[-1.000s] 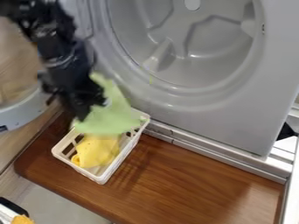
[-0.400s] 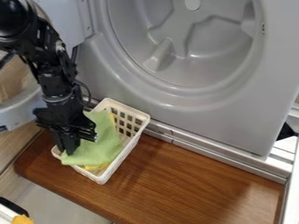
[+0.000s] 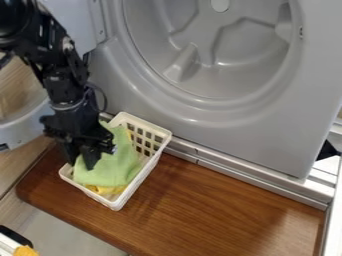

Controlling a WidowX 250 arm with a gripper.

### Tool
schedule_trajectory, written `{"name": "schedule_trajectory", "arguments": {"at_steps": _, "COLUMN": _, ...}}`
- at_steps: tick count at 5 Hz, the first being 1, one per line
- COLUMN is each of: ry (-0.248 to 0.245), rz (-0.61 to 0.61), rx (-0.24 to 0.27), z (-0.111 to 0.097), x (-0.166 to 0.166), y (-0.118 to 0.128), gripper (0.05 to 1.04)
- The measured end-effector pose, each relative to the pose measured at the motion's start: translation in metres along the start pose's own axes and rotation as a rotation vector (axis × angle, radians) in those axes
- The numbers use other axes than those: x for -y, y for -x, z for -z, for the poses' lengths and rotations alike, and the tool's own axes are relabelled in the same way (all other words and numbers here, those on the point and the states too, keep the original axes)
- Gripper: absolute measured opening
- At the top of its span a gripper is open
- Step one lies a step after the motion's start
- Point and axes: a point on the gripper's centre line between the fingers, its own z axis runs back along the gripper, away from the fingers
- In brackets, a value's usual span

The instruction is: Take the green cloth out of the dryer and into the white basket

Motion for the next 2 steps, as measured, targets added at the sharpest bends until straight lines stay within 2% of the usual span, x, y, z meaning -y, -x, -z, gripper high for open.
{"name": "schedule_trajectory", "arguments": {"at_steps": 1, "ry": -0.024, "rz": 0.012, "rx": 0.068, "z": -0.024, "x": 0.003, "y": 0.001, "gripper": 0.850}}
{"name": "schedule_trajectory", "arguments": {"at_steps": 2, "ry": -0.009, "rz": 0.028, "rx": 0.086, "z": -0.034, "x": 0.007, "y": 0.002, "gripper": 1.014}}
